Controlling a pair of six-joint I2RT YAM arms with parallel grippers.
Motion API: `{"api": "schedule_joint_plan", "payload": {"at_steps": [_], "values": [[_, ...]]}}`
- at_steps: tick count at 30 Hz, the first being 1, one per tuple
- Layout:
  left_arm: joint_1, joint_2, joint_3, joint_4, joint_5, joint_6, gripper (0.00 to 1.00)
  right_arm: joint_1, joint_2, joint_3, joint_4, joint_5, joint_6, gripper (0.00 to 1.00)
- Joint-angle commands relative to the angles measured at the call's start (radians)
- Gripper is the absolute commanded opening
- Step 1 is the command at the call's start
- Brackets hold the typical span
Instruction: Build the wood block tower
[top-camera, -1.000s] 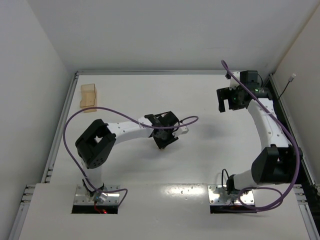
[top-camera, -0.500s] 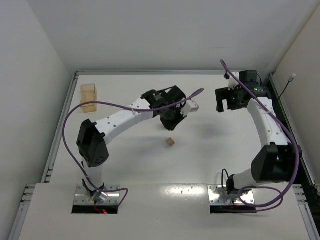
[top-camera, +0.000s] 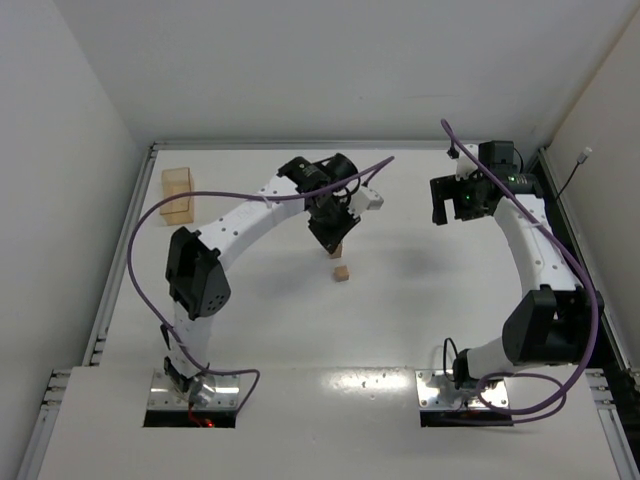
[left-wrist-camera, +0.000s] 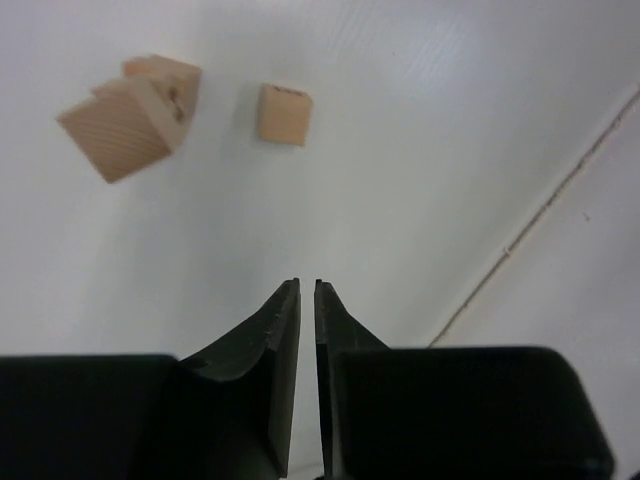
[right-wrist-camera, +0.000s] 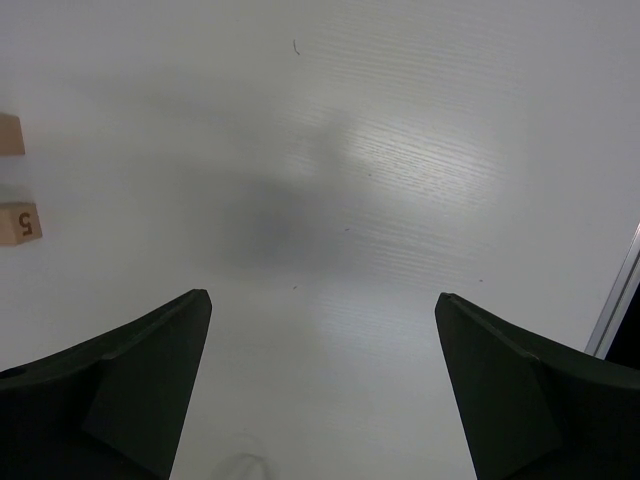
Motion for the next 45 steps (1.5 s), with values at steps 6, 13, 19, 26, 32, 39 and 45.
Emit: {"api": "schedule_joint_plan", "payload": {"at_steps": [6,13,19,26,32,39,45], "values": [[-0.114,-0.261,-0.314,0.14,0.03,-0.033,0.18,-0.007,0.009,0.043,0.014,-0.028,0.017,0.92],[-0.154,-0.324,-0.607,0.361,-0.108,-0.09,0.58,0.002,0.009,0.034,0.014,-0.017,0.017,0.92],[-0.193,-0.276,-0.666,0.525,-0.195,-0.079,0.7,0.002,0.009,0.034,0.014,-0.017,0.008,0.92],[-0.193,-0.178,-0.577,0.548,-0.186,-0.038,0.69,0.002,0.018,0.034,0.014,-0.017,0.008,0.92],[-0.193,-0.111,-0.568,0.559,-0.186,0.031,0.63,0.002,0.018,0.034,0.014,-0.017,0.008,0.92],[-0.182,-0.052,-0.548,0.571,-0.186,0.08,0.6,0.002,0.027,0.034,0.004,-0.008,0.008,0.92],[-0.162,-0.015,-0.516,0.571,-0.197,0.123,0.59,0.002,0.046,0.043,0.004,0.001,0.008,0.92]]}}
